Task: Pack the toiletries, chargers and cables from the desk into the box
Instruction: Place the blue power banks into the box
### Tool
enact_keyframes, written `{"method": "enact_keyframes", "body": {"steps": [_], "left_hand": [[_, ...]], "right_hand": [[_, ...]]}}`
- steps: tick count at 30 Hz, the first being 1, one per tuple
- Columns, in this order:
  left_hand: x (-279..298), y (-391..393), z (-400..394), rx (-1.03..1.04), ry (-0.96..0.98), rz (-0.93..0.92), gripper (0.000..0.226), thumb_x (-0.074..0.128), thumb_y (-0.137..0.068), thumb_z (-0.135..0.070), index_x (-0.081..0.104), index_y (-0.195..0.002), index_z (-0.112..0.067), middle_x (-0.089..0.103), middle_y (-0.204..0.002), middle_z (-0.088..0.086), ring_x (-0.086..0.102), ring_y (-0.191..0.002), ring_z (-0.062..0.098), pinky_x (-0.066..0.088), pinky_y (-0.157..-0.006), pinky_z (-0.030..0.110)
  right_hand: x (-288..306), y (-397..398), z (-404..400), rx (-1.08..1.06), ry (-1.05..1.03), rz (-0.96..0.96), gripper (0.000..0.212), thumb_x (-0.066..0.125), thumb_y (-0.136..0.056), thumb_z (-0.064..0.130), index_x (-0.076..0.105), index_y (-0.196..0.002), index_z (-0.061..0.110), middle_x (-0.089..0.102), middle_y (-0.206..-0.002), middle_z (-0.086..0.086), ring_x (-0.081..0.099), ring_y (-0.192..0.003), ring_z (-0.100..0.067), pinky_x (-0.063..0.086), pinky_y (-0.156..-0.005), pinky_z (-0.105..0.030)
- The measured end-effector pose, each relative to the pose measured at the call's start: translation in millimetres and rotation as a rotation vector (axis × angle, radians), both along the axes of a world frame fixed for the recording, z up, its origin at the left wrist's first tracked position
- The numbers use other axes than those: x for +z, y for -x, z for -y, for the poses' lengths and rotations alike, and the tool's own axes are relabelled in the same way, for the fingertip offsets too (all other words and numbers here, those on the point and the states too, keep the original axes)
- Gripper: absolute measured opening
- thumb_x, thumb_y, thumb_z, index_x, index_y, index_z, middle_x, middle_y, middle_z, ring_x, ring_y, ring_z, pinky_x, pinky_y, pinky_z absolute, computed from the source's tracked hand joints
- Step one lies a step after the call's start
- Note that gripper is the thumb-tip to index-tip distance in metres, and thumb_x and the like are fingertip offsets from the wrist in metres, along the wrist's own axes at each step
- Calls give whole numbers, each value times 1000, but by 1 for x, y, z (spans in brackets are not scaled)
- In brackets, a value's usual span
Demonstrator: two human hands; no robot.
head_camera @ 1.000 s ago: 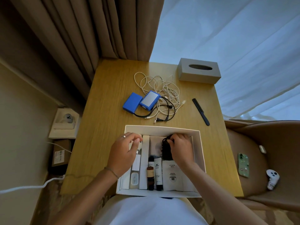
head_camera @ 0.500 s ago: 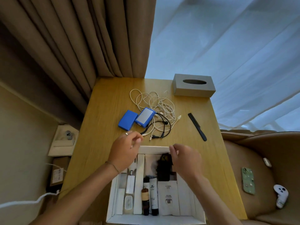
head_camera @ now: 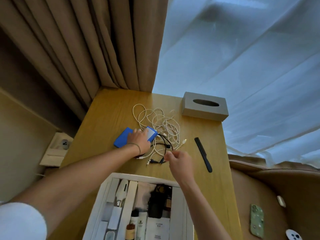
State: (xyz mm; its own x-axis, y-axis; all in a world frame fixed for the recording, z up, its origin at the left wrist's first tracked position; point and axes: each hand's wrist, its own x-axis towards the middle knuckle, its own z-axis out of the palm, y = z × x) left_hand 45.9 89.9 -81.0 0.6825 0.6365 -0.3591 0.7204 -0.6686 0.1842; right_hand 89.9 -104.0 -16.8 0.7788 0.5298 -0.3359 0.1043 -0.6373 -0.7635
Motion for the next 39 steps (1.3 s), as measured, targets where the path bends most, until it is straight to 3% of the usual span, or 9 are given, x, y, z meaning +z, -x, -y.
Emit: {"method": "enact_keyframes", "body": {"steps": [3, 8, 14, 18, 23, 26, 30, 35, 39], "left_hand": [[-14, -15, -3, -10, -31, -54, 67, 57, -89, -41, 30, -147, -21, 57, -133, 12, 45, -127, 31, 38, -97, 45], [-28, -30, -15, 18, -21, 28, 76, 72, -79, -37, 36, -143, -18, 59, -126, 14, 53, -117, 34, 43, -95, 43], [-25, -25, -23, 85, 91, 225, 90, 81, -67, -39, 39, -143, -18, 39, -146, 17, 54, -118, 36, 52, -86, 40], [0, -17, -17, 85, 108, 458, 88, 84, -61, -42, 42, -136, -26, 45, -124, 5, 56, -105, 27, 51, -79, 34], [46, 1, -1, 135, 206, 708, 86, 91, -58, -38, 43, -129, -32, 44, -118, -3, 55, -102, 18, 57, -84, 37], [71, 17, 8, 176, 269, 810, 83, 91, -61, -31, 38, -124, -33, 45, -120, -2, 57, -103, 19, 61, -79, 37], [103, 44, 18, 268, 500, 970, 82, 91, -64, -18, 33, -121, -29, 50, -113, -3, 63, -93, 17, 60, -64, 26], [136, 85, 33, 485, 878, 1050, 76, 89, -66, -35, 42, -126, -36, 59, -118, 5, 64, -93, 19, 59, -75, 34], [147, 117, 46, 520, 1131, 1002, 44, 68, -91, -23, 48, -129, -31, 64, -107, 0, 62, -89, 16, 55, -66, 29]], "right_hand": [[-4, -7, 3, 4, -4, -27, 29, 57, -101, 33, 78, -86, 22, 62, -51, 12, 47, -37, 3, 34, -46, -17], [-12, -11, 3, 26, -66, -48, 27, 57, -100, 31, 77, -83, 23, 72, -64, -1, 47, -42, 0, 40, -48, -23], [-11, -17, -5, 23, -130, 0, 24, 58, -100, 32, 80, -94, 23, 66, -62, 16, 59, -53, 7, 40, -48, -8], [-1, -21, -21, 26, -160, 180, 21, 61, -99, 24, 72, -116, 28, 65, -101, 21, 57, -97, 12, 41, -74, -2], [11, -25, -47, 127, -130, 320, 50, 62, -97, 28, 48, -145, 29, 52, -144, 9, 43, -136, -10, 40, -113, -35], [24, -25, -53, 110, -224, 268, 35, 58, -101, 30, 58, -136, 24, 64, -129, 8, 55, -120, -10, 47, -107, -45], [53, -20, -44, 135, -315, 233, 20, 55, -103, 28, 70, -97, 17, 68, -78, -1, 61, -70, -22, 54, -69, -52], [83, -1, -10, 135, -489, -72, 22, 52, -105, 22, 68, -94, 11, 51, -57, 11, 47, -51, -10, 47, -50, -32], [88, 21, 18, 78, -464, -354, 30, 43, -108, 19, 65, -92, 7, 37, -52, 11, 33, -45, -10, 38, -44, -26]]}}
